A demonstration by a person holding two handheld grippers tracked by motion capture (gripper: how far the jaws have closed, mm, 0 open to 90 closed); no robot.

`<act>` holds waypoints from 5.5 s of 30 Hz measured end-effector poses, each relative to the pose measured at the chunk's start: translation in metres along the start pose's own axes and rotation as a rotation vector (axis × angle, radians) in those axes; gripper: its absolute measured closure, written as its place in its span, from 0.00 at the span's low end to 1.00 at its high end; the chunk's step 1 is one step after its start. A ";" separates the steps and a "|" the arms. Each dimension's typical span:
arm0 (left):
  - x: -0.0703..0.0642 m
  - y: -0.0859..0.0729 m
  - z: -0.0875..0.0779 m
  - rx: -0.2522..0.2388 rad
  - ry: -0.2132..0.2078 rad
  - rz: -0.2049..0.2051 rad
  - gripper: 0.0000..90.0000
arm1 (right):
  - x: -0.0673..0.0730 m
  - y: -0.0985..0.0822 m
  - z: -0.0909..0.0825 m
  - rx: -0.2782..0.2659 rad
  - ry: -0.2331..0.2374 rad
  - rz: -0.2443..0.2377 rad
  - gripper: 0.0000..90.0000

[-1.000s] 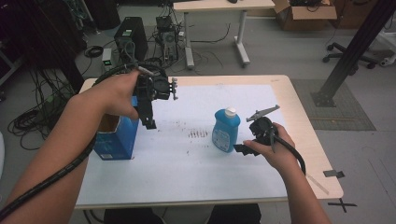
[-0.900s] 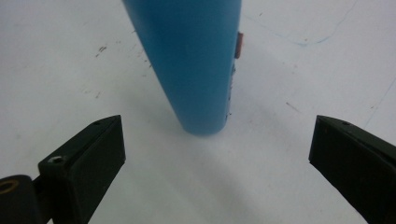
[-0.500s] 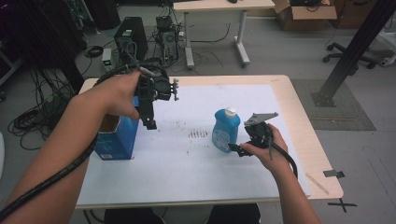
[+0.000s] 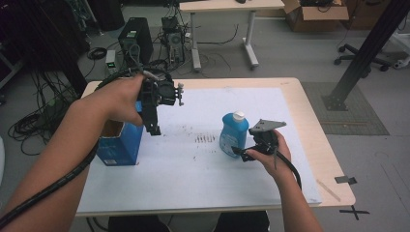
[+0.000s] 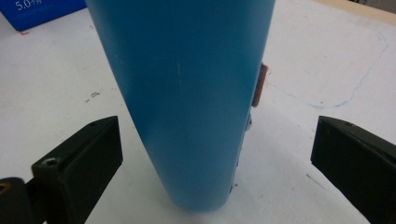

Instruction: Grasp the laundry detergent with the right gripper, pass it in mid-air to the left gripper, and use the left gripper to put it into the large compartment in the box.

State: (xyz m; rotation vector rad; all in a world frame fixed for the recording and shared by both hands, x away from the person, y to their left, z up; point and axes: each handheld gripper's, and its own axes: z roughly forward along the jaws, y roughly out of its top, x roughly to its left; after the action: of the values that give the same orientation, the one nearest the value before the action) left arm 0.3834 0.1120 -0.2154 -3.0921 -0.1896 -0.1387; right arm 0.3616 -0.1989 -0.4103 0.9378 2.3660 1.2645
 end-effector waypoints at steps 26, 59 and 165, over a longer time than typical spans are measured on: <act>-0.004 0.004 -0.006 -0.009 0.011 0.020 0.00 | 0.010 -0.001 0.020 -0.105 -0.039 -0.009 0.01; -0.001 -0.004 -0.005 -0.030 0.023 0.017 0.00 | 0.018 -0.004 0.028 -0.169 -0.087 0.027 0.16; -0.040 0.021 -0.013 -0.100 -0.032 0.163 0.00 | 0.097 0.059 0.011 -0.165 0.381 -0.300 0.50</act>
State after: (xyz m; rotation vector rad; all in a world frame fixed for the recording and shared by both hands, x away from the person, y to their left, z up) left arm 0.3450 0.0854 -0.2072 -3.1932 0.0711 -0.0959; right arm 0.3195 -0.1036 -0.3644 0.2941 2.5017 1.5908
